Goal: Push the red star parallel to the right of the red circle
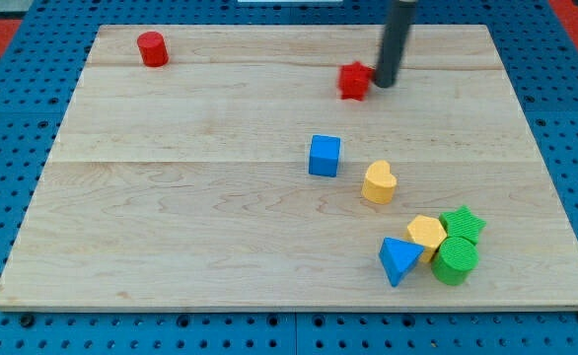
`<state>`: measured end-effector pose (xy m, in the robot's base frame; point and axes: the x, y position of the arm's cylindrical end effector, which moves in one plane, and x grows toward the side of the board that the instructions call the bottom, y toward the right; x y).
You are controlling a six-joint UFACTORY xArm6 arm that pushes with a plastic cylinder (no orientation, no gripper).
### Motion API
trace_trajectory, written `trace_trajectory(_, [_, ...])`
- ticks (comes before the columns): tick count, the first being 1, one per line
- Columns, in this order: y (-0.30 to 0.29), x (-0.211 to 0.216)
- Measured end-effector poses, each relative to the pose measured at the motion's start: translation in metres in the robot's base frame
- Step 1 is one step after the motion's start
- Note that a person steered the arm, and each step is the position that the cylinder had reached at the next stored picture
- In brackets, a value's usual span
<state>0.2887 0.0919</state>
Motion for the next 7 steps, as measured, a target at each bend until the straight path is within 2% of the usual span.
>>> trace_trajectory(1, [-0.066, -0.035])
trace_trajectory(3, [-0.004, 0.039])
trace_trajectory(4, [-0.065, 0.024])
trace_trajectory(5, [-0.137, -0.021])
trace_trajectory(6, [-0.151, -0.019])
trace_trajectory(7, [-0.224, 0.0])
